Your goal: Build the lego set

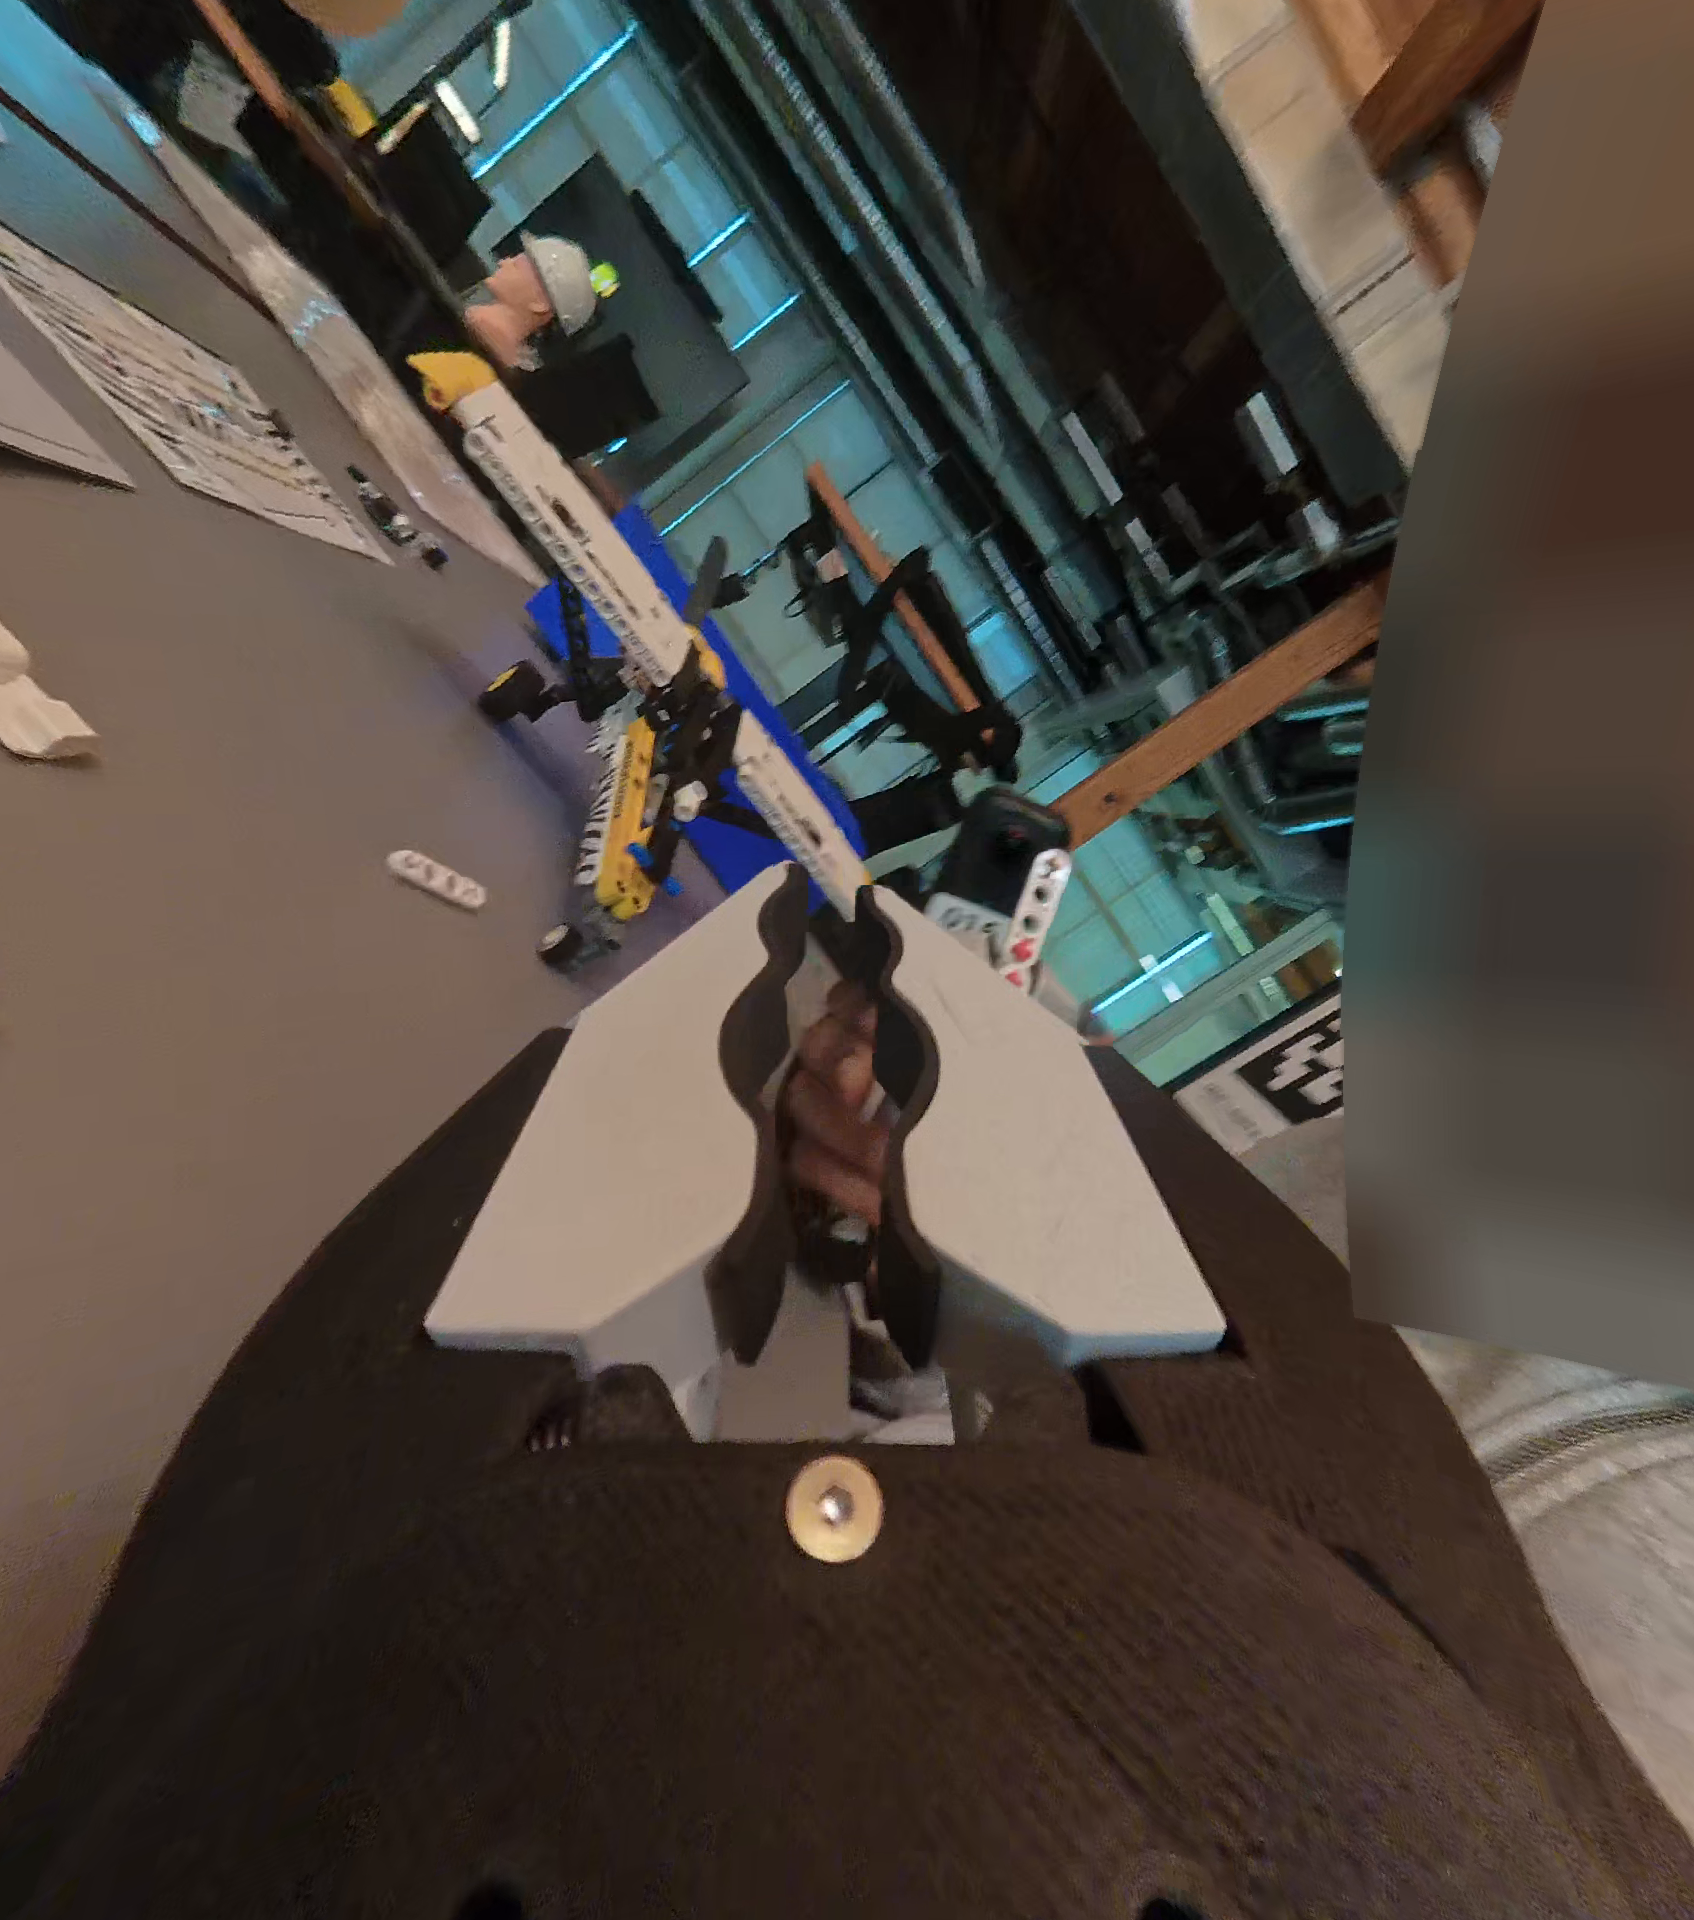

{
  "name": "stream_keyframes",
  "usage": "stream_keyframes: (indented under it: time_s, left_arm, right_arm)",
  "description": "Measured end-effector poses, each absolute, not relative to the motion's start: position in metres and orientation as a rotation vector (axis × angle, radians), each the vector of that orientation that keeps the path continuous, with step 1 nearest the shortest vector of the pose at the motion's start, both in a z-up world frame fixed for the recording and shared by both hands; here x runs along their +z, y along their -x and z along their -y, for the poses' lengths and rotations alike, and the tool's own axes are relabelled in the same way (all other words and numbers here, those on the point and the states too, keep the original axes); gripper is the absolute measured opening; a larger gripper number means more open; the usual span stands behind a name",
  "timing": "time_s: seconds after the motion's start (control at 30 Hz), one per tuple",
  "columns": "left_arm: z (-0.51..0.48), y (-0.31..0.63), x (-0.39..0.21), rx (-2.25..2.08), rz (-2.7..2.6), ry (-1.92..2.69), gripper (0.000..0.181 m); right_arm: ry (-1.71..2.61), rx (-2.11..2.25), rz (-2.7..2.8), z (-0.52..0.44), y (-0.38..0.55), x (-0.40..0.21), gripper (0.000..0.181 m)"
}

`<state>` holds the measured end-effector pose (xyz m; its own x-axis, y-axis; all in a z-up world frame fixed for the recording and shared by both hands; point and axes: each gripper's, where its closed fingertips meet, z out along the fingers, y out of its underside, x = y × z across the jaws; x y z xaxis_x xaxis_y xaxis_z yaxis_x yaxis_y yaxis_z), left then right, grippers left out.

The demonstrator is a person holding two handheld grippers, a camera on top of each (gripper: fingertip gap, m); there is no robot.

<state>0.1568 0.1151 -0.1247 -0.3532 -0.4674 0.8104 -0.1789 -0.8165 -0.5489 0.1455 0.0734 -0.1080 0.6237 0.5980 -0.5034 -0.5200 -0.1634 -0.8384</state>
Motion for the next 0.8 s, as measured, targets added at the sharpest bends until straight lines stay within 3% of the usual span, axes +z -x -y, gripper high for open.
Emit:
stream_keyframes:
  time_s: [0.3, 0.57, 0.7, 0.8]
  left_arm:
    - [-0.1, -0.194, -0.155, -1.777, -1.489, 1.78, 0.028]
    - [-0.118, -0.255, -0.215, -1.071, -2.225, 1.519, 0.026]
    - [-0.118, -0.265, -0.236, -0.902, -2.381, 1.453, 0.027]
    - [-0.11, -0.262, -0.235, -0.948, -2.368, 1.484, 0.017]
  right_arm:
    - [1.24, 0.878, 0.08, -0.034, -0.179, -0.082, 0.004]
    - [1.21, 0.895, 0.046, -0.028, -0.194, -0.085, 0.005]
    - [1.205, 0.903, 0.034, -0.027, -0.195, -0.086, 0.005]
    - [1.193, 0.909, 0.009, -0.026, -0.199, -0.086, 0.005]
